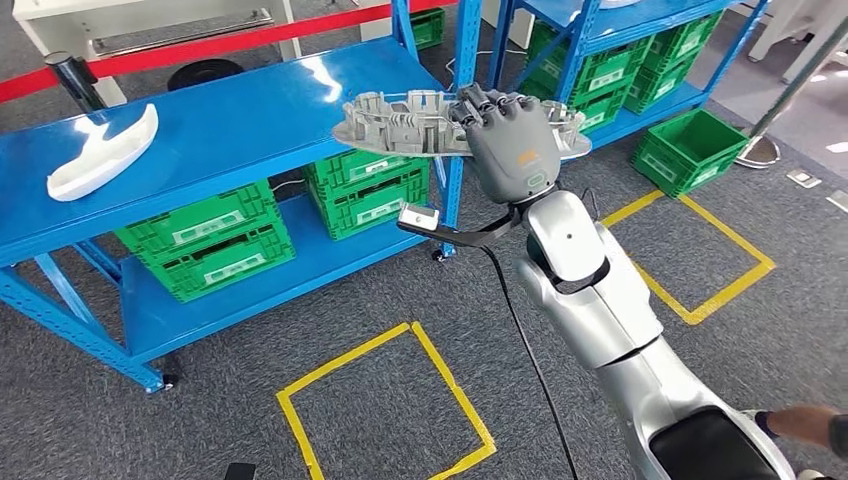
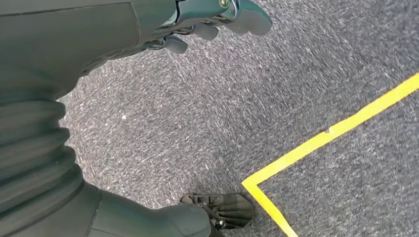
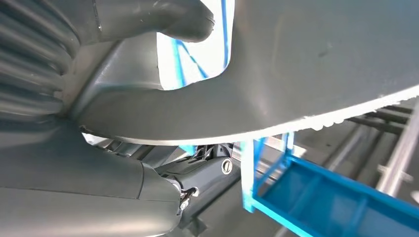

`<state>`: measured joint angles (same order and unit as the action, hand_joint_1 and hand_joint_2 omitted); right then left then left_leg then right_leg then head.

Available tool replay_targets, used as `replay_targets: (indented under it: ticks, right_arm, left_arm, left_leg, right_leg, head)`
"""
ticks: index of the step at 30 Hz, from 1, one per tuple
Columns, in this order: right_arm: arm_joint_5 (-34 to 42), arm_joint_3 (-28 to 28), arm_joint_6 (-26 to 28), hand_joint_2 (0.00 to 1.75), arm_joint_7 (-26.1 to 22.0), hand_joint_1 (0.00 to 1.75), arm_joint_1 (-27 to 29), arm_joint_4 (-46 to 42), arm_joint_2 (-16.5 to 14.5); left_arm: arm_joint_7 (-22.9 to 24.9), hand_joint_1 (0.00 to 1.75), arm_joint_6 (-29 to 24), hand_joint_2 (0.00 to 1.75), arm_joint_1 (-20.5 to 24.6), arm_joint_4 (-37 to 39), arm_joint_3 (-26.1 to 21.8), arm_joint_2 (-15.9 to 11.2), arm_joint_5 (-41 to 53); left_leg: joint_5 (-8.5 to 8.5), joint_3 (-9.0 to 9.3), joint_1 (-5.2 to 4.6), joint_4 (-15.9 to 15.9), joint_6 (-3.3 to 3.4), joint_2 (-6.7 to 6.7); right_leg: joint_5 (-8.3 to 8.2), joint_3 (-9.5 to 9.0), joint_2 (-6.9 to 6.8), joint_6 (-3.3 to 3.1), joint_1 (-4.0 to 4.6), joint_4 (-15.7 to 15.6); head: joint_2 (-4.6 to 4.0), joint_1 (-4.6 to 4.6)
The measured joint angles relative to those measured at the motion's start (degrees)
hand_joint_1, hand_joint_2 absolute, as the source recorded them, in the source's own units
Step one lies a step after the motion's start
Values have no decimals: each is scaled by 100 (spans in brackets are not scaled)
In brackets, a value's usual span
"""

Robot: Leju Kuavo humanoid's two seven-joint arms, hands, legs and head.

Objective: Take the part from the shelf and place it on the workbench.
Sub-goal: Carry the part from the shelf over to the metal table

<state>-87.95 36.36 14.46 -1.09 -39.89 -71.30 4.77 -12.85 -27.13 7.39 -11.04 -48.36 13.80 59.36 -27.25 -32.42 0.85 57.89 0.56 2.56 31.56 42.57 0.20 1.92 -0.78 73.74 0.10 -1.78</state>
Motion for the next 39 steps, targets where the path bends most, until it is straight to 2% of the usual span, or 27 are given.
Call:
replay_targets:
  ticks: [1,3,5,7,8,10,12,13,14,15,16,18,20,21,22,23,25,27,28,29,30,31,33,35,36,38,39]
  right_arm:
    - [-12,-11,-5,175,12,175,12,-10,6]
    - [-27,-38,-9,175,33,175,21,-49,16]
    - [-38,-74,-12,175,45,175,23,-124,22]
    - [-53,-103,-36,175,32,175,45,-185,35]
    - [-62,-115,-59,175,14,175,65,-205,42]
    - [-82,-130,-114,175,-19,175,108,-233,32]
    - [-92,-135,-143,175,-26,175,152,-244,4]
    - [-94,-135,-149,175,-26,175,173,-244,-5]
    - [-94,-136,-156,175,-22,175,190,-245,-10]
    - [-95,-139,-163,175,-20,175,200,-245,-11]
    - [-97,-144,-169,175,-19,175,206,-246,-11]
    - [-113,-161,-178,175,-16,175,204,-266,-11]
    - [-140,-180,-192,175,-9,175,192,-297,-9]
    - [-153,-194,-202,175,-2,175,189,-314,-2]
    - [-160,-214,-211,175,4,175,192,-333,12]
    - [-163,-245,-217,175,11,175,200,-359,34]
    - [-165,-319,-222,175,21,175,202,-408,79]
    - [-170,-373,-219,175,30,175,193,-446,107]
    - [-172,-392,-217,175,32,175,191,-456,121]
    - [-173,-410,-219,175,32,175,194,-462,137]
    - [-172,-431,-223,175,32,175,198,-463,154]
    - [-169,-452,-229,175,33,175,200,-464,172]
    - [-166,-491,-237,175,36,175,198,-475,193]
    - [-163,-524,-238,175,39,175,190,-497,202]
    - [-162,-541,-239,175,39,175,189,-504,208]
    - [-160,-575,-243,175,38,175,192,-516,235]
    - [-157,-592,-245,175,39,175,192,-526,250]
  left_arm:
    - [1,0,13,175,-4,0,-1,-1,-6]
    - [0,0,34,175,-5,-2,-1,-3,-13]
    - [-26,0,26,175,-9,-4,-1,-9,-11]
    - [-75,0,-13,175,-21,-5,-2,-11,-16]
    - [-96,0,-33,175,-25,-5,-4,-11,-25]
    - [-120,0,-52,175,-35,-4,-8,-10,-63]
    - [-122,0,-51,175,-61,1,-13,-9,-96]
    - [-122,0,-44,175,-77,4,-15,-9,-104]
    - [-121,0,-36,175,-90,7,-18,-9,-108]
    - [-120,0,-28,175,-98,10,-21,-9,-112]
    - [-119,0,-21,175,-101,11,-27,-9,-115]
    - [-119,0,-8,175,-101,14,-42,-10,-124]
    - [-120,0,15,175,-99,14,-56,-8,-133]
    - [-119,0,26,175,-98,15,-61,-6,-135]
    - [-116,0,34,175,-94,15,-67,-1,-133]
    - [-111,0,39,175,-87,14,-72,8,-126]
    - [-95,0,39,175,-69,9,-80,27,-108]
    - [-73,0,39,175,-65,8,-83,38,-99]
    - [-64,0,39,175,-66,8,-85,39,-101]
    - [-58,0,39,175,-65,9,-89,40,-112]
    - [-55,0,40,175,-60,9,-93,42,-124]
    - [-55,0,42,175,-52,9,-97,44,-138]
    - [-56,0,47,175,-36,8,-103,51,-156]
    - [-55,0,50,175,-25,7,-106,56,-165]
    - [-53,0,51,175,-21,7,-107,58,-167]
    - [-46,0,60,175,-12,7,-108,63,-171]
    - [-43,0,68,175,-7,7,-108,65,-172]
  left_leg:
    - [-13,0,2,16,-14,64]
    - [-56,-7,-22,70,-68,176]
    - [-95,-9,-68,106,-128,281]
    - [-111,12,-79,92,-183,396]
    - [-140,11,-67,109,-219,370]
    - [-360,-115,-39,413,-274,115]
    - [-734,-444,-28,1135,-290,-166]
    - [-866,-618,-29,1493,-287,-213]
    - [-901,-733,-31,1712,-280,-234]
    - [-812,-749,-31,1706,-269,-247]
    - [-629,-665,-30,1487,-253,-272]
    - [-221,-341,-13,715,-213,-501]
    - [-90,-132,2,239,-190,-725]
    - [-109,-108,-2,190,-179,-749]
    - [-101,-95,-7,167,-160,-690]
    - [-82,-90,-6,149,-127,-620]
    - [-44,-76,13,100,-47,-470]
    - [-36,-75,12,88,-1,-314]
    - [-41,-78,8,94,8,-229]
    - [-47,-82,6,101,9,-146]
    - [-53,-84,6,107,8,-62]
    - [-62,-85,6,113,0,14]
    - [-86,-80,-7,129,-34,151]
    - [-116,-62,-38,138,-88,266]
    - [-125,-46,-52,129,-121,320]
    - [-141,-14,-45,106,-189,398]
    - [-189,-21,-35,146,-220,324]
  right_leg:
    - [-179,-154,-51,5,-12,-301]
    - [-482,-539,-321,-14,8,-1071]
    - [-557,-693,-477,-89,42,-1432]
    - [-558,-662,-352,-178,55,-1442]
    - [-571,-655,-288,-214,50,-1452]
    - [-606,-645,-157,-292,28,-1473]
    - [-625,-629,-14,-335,23,-1476]
    - [-628,-622,67,-343,29,-1472]
    - [-630,-619,150,-346,35,-1467]
    - [-631,-618,233,-346,38,-1459]
    - [-630,-619,317,-344,38,-1449]
    - [-630,-608,474,-323,41,-1426]
    - [-650,-560,617,-262,27,-1411]
    - [-672,-533,686,-217,16,-1417]
    - [-698,-512,757,-172,0,-1434]
    - [-707,-496,753,-133,-5,-1435]
    - [-574,-378,505,-74,17,-1221]
    - [-240,-72,158,-35,29,-579]
    - [-92,102,78,-17,22,-211]
    - [-23,216,38,-6,13,36]
    - [-51,229,13,0,4,84]
    - [-173,119,-14,-1,-2,-105]
    - [-472,-318,-208,-34,15,-870]
    - [-603,-590,-390,-95,54,-1381]
    - [-598,-608,-407,-129,75,-1440]
    - [-626,-599,-270,-191,68,-1469]
    - [-644,-604,-207,-227,53,-1489]
  head:
    - [1,0]
    - [0,-7]
    - [-1,-2]
    - [-1,11]
    - [-1,15]
    - [1,28]
    - [0,51]
    - [-1,59]
    - [-1,62]
    - [0,62]
    - [-1,62]
    - [0,64]
    - [0,65]
    - [0,66]
    - [0,66]
    - [0,64]
    - [-1,27]
    - [-1,-13]
    - [-1,-17]
    - [0,-17]
    - [0,-19]
    - [-1,-19]
    - [0,-20]
    - [1,-15]
    - [1,-10]
    - [0,-6]
    - [-1,-6]
